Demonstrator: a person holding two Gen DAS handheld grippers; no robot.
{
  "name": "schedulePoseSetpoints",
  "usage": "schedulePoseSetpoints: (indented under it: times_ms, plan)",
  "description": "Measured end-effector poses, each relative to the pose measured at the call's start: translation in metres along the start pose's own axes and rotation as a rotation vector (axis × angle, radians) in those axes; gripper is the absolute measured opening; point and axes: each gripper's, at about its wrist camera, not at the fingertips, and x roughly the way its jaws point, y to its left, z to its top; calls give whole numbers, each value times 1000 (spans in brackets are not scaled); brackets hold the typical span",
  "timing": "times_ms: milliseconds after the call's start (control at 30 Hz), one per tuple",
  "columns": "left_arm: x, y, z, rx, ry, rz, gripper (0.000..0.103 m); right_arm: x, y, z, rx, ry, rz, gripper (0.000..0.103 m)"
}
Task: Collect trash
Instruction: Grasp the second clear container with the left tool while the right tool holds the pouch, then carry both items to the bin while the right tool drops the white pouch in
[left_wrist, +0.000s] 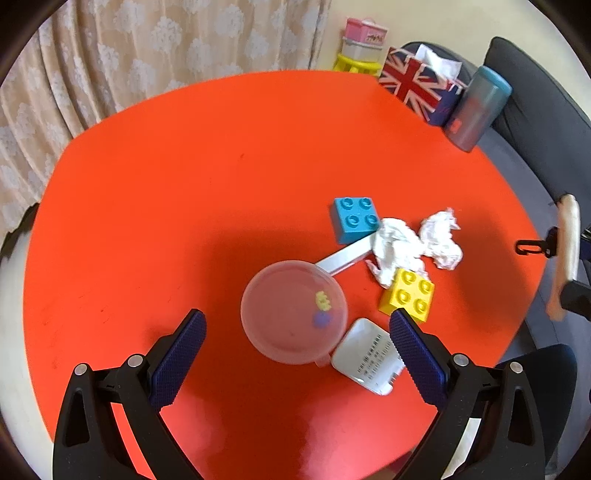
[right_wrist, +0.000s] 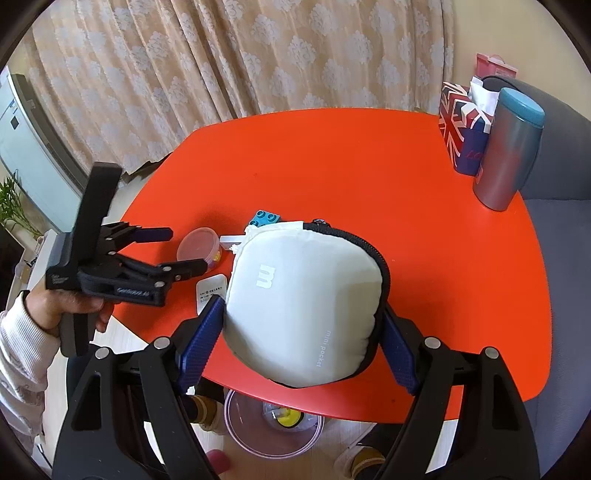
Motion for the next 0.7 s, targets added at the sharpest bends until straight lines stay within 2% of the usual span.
schedulePoseSetpoints:
  times_ms: [100,133,167,233,300,500,700]
  plan:
    - [6,3,2,-5,12,-3,95,1,0,-1,1,3,3,79]
    - [7,4,2,-6,15,-5,91,1,0,-1,1,3,4,79]
    - [10,4,2,-8,19,-10,86,2,0,-1,1,4,7,79]
    - [13,5,1,-8,28,-17,67,4,0,-1,0,5,10,79]
    - [13,5,0,-3,24,-22,59,5,0,-1,-4,4,16,79]
    - [5,6,-3,-2,-13,-16,59,6,2,-1,-10,-4,16,79]
    - [-18,2,-12,14,-64,5,59,1,6,-2,-28,-16,6,79]
